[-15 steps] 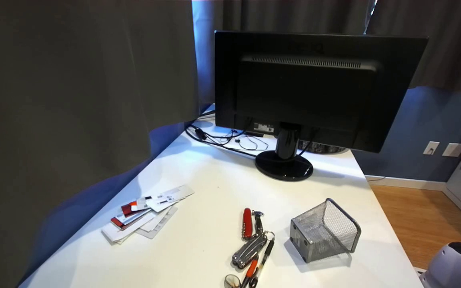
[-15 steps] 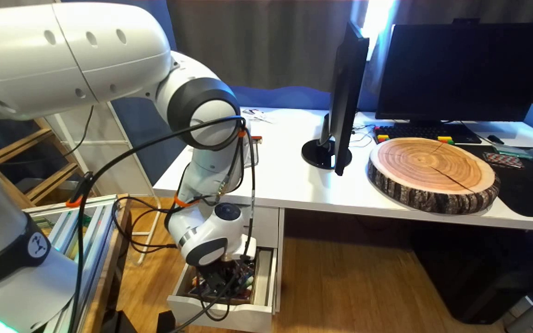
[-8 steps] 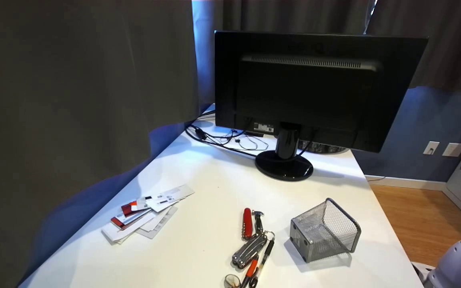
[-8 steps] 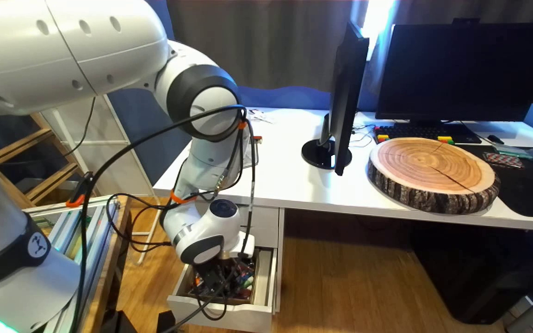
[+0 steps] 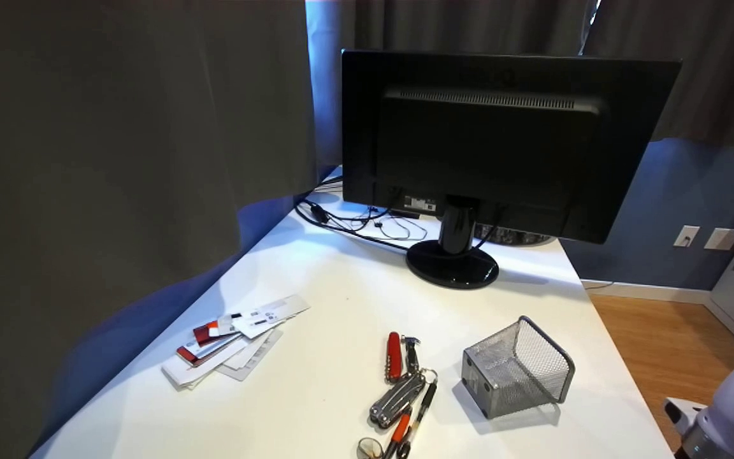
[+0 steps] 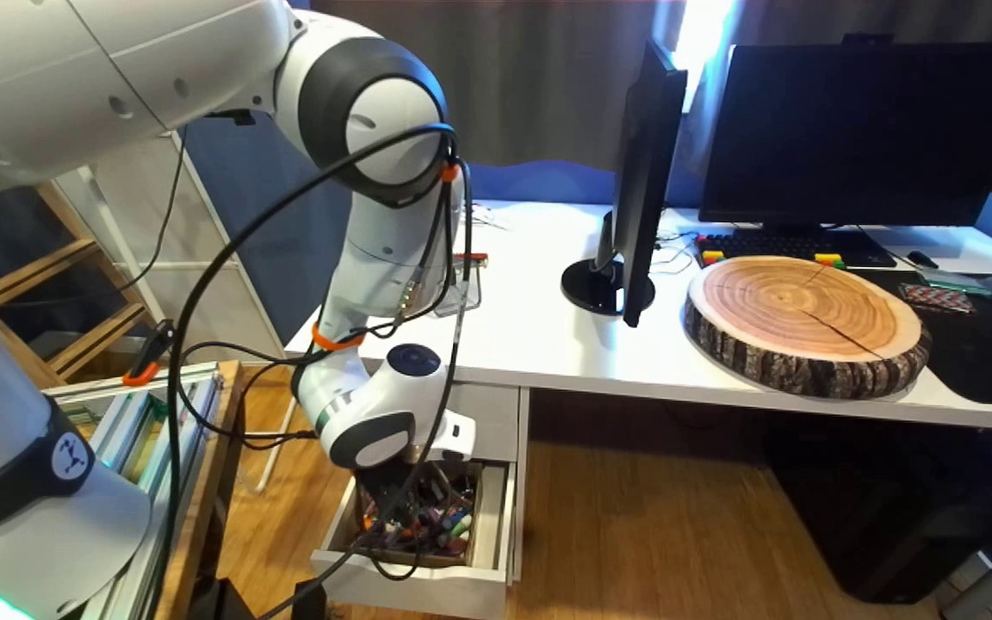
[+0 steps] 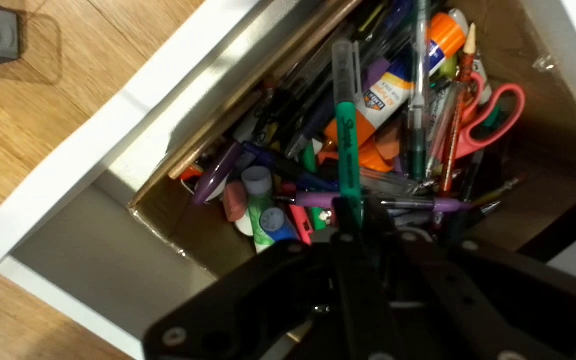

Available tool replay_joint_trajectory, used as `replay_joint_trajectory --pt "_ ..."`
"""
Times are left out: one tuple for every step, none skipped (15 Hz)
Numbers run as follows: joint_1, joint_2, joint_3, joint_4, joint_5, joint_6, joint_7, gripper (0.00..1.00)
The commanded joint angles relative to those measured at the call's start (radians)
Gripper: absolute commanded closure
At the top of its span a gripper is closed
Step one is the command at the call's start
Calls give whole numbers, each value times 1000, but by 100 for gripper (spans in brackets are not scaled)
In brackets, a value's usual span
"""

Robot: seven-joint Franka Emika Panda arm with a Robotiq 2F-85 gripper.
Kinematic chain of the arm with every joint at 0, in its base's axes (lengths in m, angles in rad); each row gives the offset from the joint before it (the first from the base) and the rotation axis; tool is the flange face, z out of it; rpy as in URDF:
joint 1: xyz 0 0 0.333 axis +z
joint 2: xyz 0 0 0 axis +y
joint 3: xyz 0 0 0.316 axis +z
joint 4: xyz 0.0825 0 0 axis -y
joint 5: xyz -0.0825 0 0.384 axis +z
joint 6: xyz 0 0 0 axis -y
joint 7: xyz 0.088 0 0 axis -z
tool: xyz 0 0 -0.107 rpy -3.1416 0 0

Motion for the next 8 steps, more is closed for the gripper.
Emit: replay_joint_trajectory --pt "48 -89 -17 -81 34 -32 19 97" --pt "51 -100 -15 -91 35 -34 20 97" --pt "56 -108 -17 -97 39 -39 21 97" --pt "59 -117 -18 -105 43 -41 22 97" --pt "61 -121 -18 -111 45 -42 23 97" --pt "66 -125 -22 -116 52 -43 27 97" --pt "64 -127 -22 -117 52 -47 26 97" --pt "65 -126 -23 -112 54 -65 26 97"
